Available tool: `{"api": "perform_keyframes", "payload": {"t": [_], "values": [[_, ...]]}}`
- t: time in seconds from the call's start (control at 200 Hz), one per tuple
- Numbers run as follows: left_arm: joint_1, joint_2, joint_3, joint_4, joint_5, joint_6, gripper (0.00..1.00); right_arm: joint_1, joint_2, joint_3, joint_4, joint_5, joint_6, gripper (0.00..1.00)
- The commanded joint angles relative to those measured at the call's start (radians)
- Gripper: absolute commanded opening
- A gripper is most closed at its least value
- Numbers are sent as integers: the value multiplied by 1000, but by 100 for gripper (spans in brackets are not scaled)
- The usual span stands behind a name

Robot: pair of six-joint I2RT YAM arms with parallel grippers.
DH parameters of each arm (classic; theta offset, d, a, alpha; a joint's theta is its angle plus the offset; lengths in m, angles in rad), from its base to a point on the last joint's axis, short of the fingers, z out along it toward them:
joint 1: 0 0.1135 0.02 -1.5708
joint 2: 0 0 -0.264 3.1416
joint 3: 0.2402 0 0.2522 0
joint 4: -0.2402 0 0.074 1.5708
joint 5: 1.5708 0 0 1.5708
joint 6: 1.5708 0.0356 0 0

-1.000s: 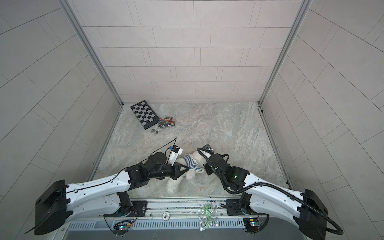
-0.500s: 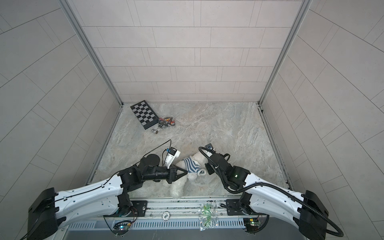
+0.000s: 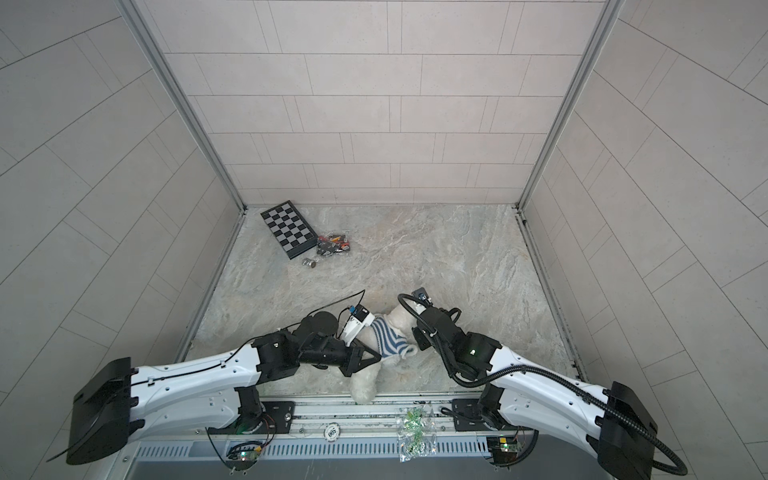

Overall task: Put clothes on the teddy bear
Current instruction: 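Hold the bear with the left gripper and straighten the garment with the right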

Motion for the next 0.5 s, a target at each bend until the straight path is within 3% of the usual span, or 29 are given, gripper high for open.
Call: {"api": "perform_keyframes", "payload": {"t": [0.0, 0.12, 0.496], "values": [[64, -101, -7, -152, 55, 72, 0, -44, -24, 14, -26, 49, 35, 0], [135, -167, -7, -263, 57, 126, 0, -60, -26, 20, -34, 37, 33, 0], [234, -131, 16, -248, 114, 177, 0, -80, -103, 16, -67, 91, 47, 0]]}}
